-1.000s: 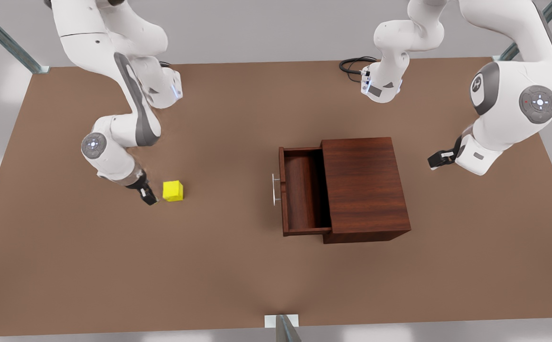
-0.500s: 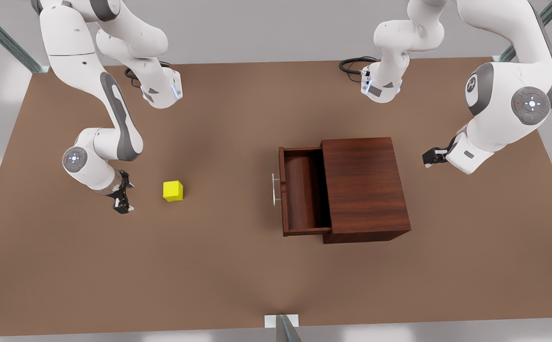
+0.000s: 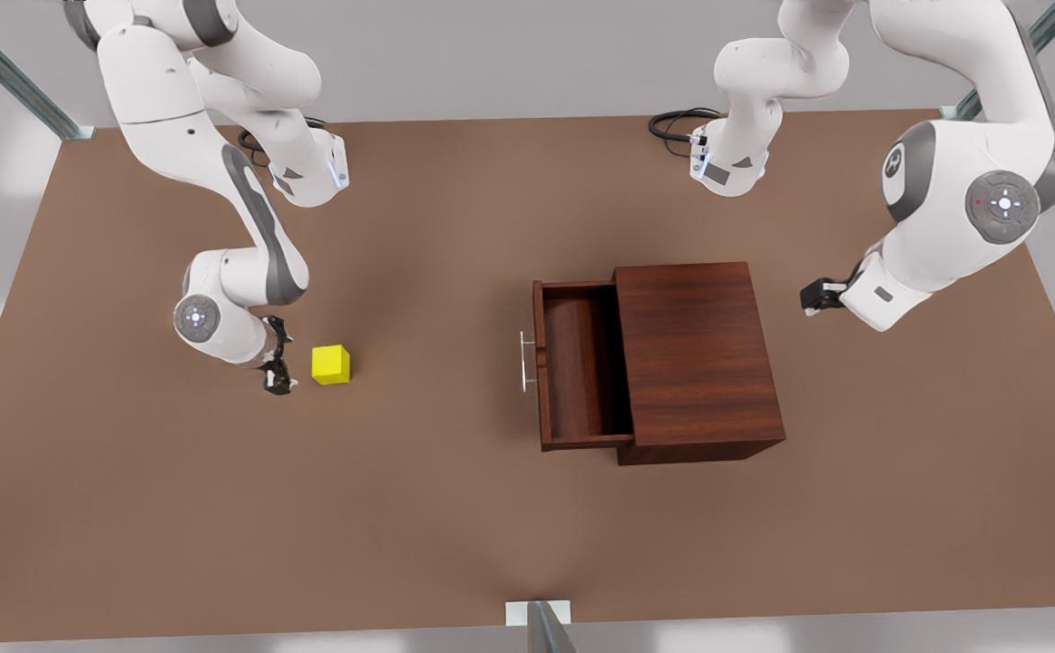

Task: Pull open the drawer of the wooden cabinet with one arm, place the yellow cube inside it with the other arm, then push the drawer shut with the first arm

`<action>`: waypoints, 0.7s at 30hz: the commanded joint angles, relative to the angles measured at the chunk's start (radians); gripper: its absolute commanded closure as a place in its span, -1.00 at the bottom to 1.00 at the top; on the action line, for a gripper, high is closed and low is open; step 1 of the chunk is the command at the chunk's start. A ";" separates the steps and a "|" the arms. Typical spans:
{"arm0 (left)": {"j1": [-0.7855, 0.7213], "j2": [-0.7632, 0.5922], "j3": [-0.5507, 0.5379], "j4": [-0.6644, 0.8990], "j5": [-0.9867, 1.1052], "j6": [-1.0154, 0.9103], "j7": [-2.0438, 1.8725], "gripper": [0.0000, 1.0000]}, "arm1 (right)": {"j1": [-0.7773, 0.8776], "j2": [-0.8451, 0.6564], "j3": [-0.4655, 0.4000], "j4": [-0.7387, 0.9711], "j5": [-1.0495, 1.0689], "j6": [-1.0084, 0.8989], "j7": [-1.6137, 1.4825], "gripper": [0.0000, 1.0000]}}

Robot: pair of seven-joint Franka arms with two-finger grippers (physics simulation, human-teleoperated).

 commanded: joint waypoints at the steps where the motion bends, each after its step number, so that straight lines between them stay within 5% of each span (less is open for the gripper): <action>1: 0.003 -0.003 -0.001 -0.002 0.004 -0.023 0.033 -1.00 | 0.010 0.009 0.002 -0.001 0.012 0.029 0.085 -1.00; 21: 0.003 -0.007 -0.001 0.002 0.007 -0.058 -0.013 -1.00 | 0.082 0.109 0.005 -0.008 0.012 0.150 0.118 -1.00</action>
